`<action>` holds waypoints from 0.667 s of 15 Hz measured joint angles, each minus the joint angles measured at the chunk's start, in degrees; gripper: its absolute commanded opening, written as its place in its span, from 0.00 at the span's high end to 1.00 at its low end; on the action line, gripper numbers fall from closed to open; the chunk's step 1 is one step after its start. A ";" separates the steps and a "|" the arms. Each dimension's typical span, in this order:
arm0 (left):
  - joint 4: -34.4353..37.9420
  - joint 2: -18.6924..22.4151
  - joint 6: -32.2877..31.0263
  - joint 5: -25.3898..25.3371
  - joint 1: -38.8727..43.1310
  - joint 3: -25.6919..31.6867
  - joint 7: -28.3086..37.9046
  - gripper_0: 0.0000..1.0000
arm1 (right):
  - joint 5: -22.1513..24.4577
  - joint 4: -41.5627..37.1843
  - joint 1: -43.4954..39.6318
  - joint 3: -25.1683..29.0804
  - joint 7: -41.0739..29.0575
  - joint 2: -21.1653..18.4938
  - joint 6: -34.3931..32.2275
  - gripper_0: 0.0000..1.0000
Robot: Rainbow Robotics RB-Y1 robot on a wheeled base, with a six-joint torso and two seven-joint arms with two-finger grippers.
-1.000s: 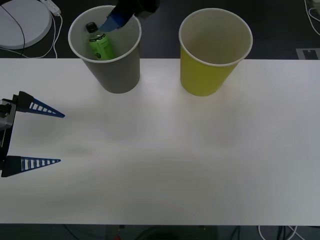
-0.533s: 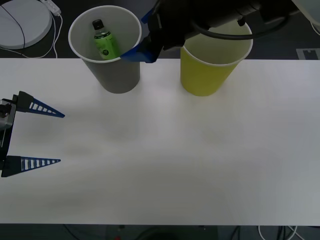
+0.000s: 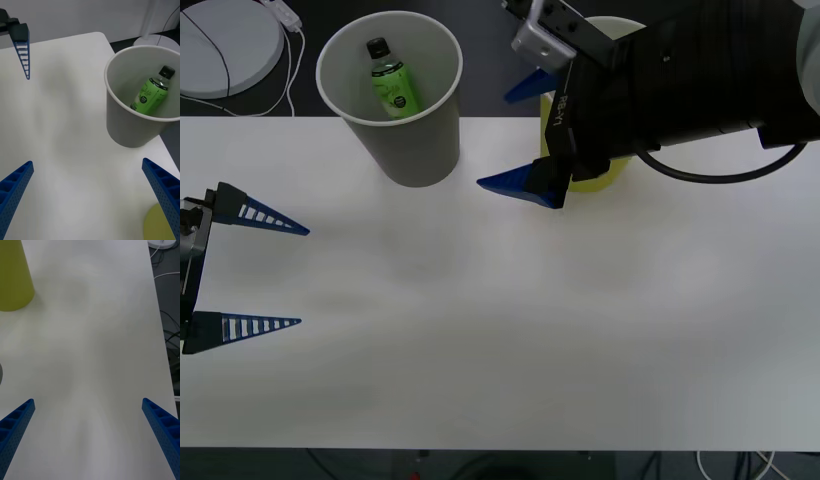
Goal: Put the can into the green bin and the plastic bottle into the gray bin
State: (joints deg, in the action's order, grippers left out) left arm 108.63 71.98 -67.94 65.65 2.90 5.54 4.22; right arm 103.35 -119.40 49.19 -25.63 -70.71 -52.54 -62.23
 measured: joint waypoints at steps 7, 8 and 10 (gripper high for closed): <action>0.00 0.00 0.00 0.00 0.00 0.00 0.00 0.00 | 0.24 -9.41 -16.43 7.39 6.87 -4.20 0.09 0.00; 0.00 0.00 0.00 0.00 0.00 0.00 0.00 0.00 | 0.39 -10.63 -18.37 8.30 7.16 -4.74 0.09 0.00; 0.00 0.00 0.00 0.00 0.00 0.00 0.00 0.00 | 0.64 -12.53 -21.96 9.86 8.38 -5.57 0.09 0.00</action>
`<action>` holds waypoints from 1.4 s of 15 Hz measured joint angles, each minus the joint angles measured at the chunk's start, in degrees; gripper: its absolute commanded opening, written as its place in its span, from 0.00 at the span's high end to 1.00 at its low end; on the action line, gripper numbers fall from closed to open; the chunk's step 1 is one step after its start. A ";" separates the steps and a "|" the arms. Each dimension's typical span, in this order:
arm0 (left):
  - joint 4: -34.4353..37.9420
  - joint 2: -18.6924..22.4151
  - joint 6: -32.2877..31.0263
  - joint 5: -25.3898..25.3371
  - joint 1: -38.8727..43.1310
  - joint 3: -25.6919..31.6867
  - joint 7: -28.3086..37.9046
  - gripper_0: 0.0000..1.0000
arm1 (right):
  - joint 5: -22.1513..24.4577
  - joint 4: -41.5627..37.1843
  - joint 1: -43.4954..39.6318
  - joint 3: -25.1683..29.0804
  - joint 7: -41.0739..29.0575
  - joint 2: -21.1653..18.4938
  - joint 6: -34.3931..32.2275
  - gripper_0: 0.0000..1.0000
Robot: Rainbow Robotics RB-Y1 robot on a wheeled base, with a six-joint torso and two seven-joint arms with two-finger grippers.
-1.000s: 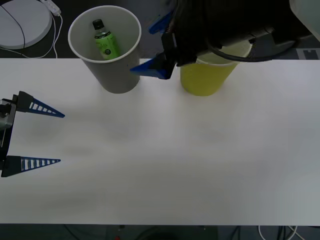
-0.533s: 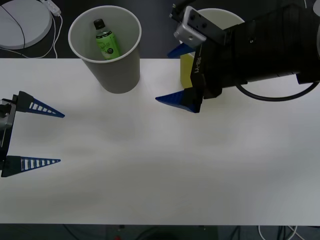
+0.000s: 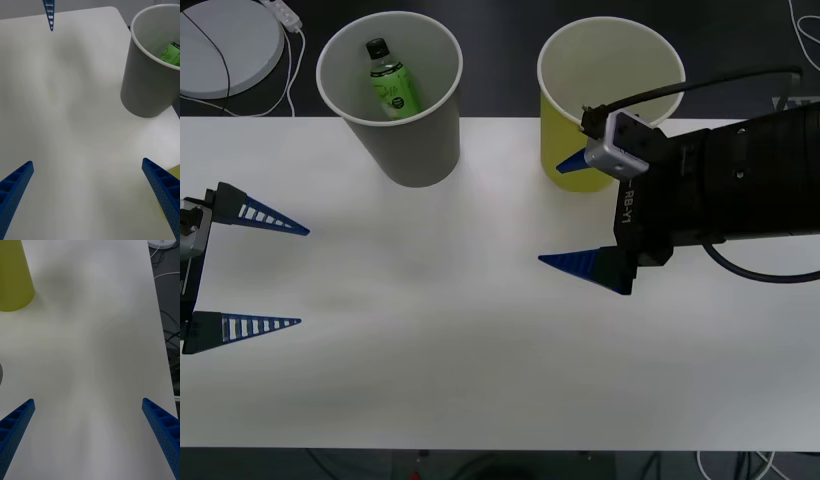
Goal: Put the can into the green bin and the plastic bottle into the gray bin
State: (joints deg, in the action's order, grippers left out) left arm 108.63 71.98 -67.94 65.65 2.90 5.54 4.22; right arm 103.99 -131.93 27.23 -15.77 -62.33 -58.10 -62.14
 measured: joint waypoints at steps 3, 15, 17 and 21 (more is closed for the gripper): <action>0.00 0.00 0.00 0.00 0.00 0.00 0.00 0.00 | -0.18 -0.62 -5.50 2.47 5.91 -0.50 0.31 0.00; 0.00 0.00 0.00 0.00 0.00 0.00 0.00 0.00 | -19.33 9.29 -20.95 13.95 38.74 -2.48 -1.64 0.00; 0.00 0.00 0.00 0.00 0.00 0.00 0.00 0.00 | -22.64 11.51 -22.03 16.07 43.27 -2.47 -4.54 0.00; 0.00 0.00 0.00 0.00 0.00 0.00 0.00 0.00 | -25.54 12.94 -25.41 20.19 47.54 -2.49 -7.45 0.00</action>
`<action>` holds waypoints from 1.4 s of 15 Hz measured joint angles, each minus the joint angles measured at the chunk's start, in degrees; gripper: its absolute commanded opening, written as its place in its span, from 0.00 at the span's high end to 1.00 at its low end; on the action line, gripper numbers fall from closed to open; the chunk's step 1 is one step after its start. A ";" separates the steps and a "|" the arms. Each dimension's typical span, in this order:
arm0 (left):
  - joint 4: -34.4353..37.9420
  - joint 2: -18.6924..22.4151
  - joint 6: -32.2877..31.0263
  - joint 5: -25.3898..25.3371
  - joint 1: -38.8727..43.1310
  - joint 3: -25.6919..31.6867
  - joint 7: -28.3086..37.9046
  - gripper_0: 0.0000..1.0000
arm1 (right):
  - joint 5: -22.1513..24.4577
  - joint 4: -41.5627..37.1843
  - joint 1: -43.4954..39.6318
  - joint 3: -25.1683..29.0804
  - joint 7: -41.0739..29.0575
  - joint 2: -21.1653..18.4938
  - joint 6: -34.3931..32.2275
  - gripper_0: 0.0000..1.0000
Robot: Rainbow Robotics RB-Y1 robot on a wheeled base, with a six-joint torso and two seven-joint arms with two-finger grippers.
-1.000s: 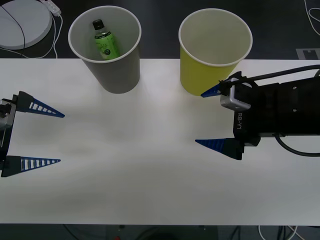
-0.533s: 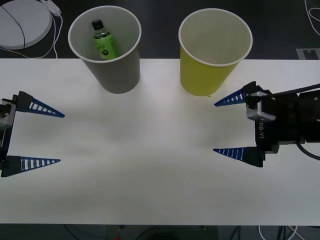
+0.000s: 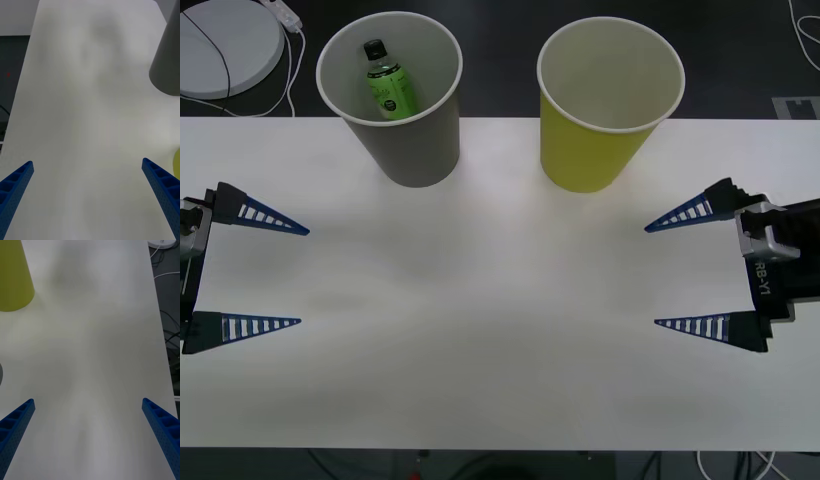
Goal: Put the can into the green bin and the plastic bottle into the gray bin
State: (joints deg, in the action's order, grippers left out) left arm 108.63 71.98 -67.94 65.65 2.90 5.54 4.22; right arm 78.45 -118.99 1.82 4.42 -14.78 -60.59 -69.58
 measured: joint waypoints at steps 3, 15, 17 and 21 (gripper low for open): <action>0.00 0.00 0.00 0.00 0.00 0.00 0.00 0.00 | -1.36 0.00 -2.85 2.07 0.92 -0.16 -0.19 0.00; 0.00 0.00 0.00 0.00 0.00 0.00 0.00 0.00 | -8.17 0.01 -8.44 8.50 1.51 -0.36 -5.02 0.00; 0.00 0.00 0.00 0.00 0.00 0.00 0.00 0.00 | -9.03 0.05 -8.93 9.02 1.54 -0.26 -4.99 0.00; 0.00 0.00 0.00 0.00 0.00 0.00 0.00 0.00 | -9.63 0.00 -9.79 9.46 1.69 -0.16 -4.98 0.00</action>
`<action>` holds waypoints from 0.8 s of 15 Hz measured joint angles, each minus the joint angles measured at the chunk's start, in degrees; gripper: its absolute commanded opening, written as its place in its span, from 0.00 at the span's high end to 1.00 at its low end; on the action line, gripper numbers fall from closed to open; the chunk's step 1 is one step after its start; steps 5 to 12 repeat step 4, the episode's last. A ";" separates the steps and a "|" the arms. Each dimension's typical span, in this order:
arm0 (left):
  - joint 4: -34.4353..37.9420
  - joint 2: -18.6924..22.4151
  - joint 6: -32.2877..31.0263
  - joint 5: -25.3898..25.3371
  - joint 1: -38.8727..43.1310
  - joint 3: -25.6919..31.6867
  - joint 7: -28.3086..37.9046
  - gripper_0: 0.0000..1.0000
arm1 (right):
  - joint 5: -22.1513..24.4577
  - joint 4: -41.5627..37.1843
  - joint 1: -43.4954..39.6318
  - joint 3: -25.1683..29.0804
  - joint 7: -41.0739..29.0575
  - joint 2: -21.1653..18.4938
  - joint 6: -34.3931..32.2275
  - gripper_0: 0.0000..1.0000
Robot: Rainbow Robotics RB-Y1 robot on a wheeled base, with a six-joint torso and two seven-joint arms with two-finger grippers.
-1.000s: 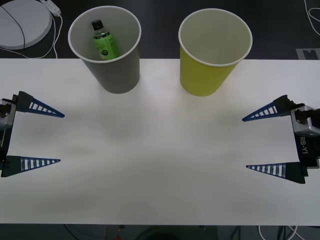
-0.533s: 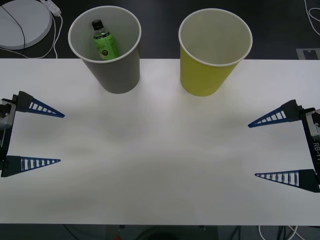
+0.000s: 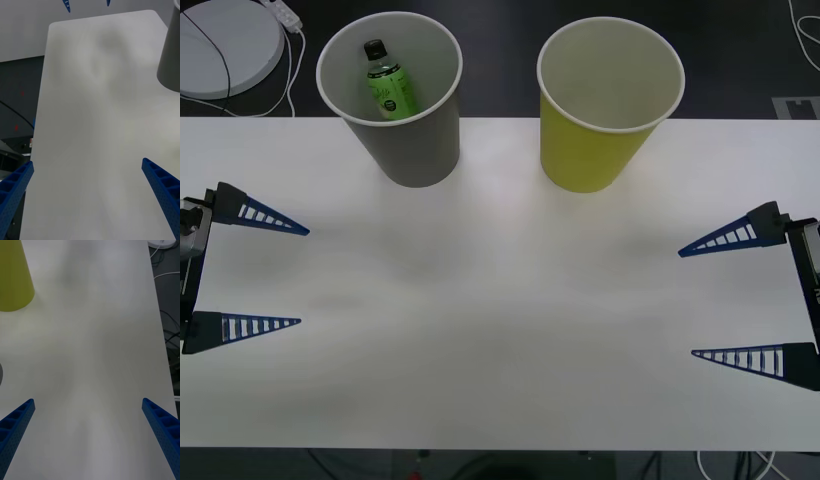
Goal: Put the can into the green bin and the plastic bottle into the gray bin
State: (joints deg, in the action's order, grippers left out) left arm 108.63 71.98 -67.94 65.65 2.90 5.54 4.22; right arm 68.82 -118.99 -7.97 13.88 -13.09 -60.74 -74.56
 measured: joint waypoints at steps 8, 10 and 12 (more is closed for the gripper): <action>0.00 0.00 0.00 0.00 0.00 0.00 0.00 0.00 | 0.04 0.06 -0.19 0.09 -0.15 0.03 -0.04 0.00; 0.00 0.00 0.00 0.00 0.00 0.00 0.00 0.00 | 0.04 0.06 -0.19 0.09 -0.15 0.03 -0.04 0.00; 0.00 0.00 0.00 0.00 0.00 0.00 0.00 0.00 | 0.04 0.06 -0.19 0.09 -0.15 0.03 -0.04 0.00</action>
